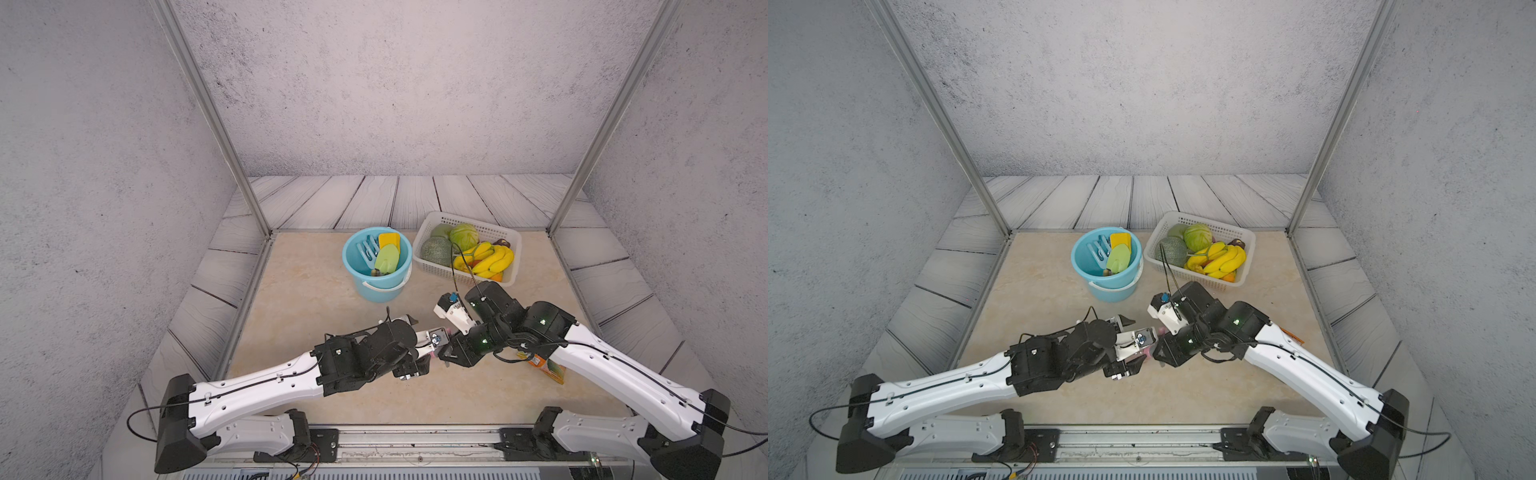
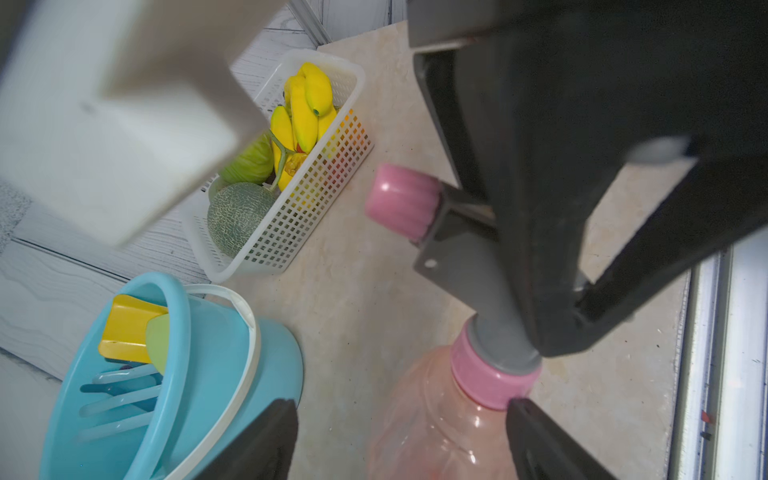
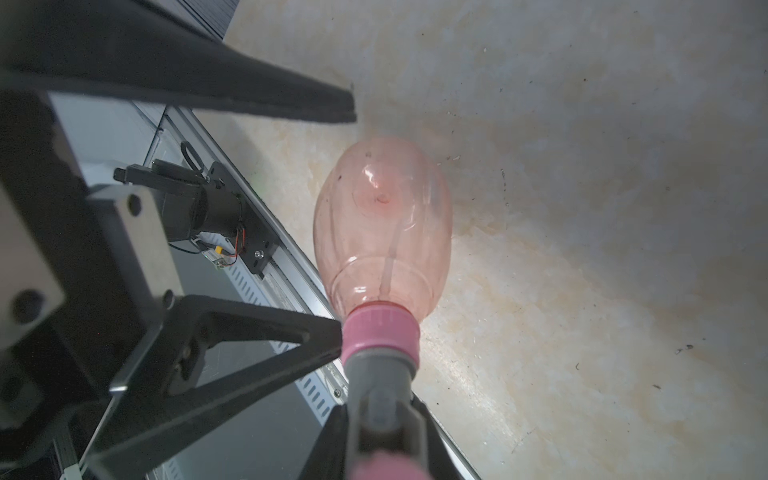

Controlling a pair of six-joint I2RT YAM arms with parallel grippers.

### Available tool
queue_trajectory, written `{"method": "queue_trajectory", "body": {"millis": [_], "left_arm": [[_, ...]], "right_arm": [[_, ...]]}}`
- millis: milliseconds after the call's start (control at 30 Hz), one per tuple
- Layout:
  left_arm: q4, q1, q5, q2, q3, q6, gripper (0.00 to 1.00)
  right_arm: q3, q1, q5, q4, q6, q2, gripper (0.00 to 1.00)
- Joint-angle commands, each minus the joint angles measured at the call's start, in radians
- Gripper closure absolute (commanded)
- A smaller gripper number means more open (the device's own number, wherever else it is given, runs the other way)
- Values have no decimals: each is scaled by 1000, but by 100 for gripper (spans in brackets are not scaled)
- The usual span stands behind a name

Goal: Organize the gardening tools
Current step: Pick up the gardening tool from the center of the board.

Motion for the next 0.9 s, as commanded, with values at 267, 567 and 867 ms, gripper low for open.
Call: {"method": "queue_trajectory", "body": {"millis": [267,567,867], "left_arm": [[12,-10,20,-51,-76,12,16],[43,-10,30,-85,-126,5,14],[80,-10,14,-52,-112,37,16]], "right_arm": [[62,-1,-119,27,1,73,100],[108,-1,-180,4,-6,128,100],[118,-3,-194,-22,-23,143,100]]}}
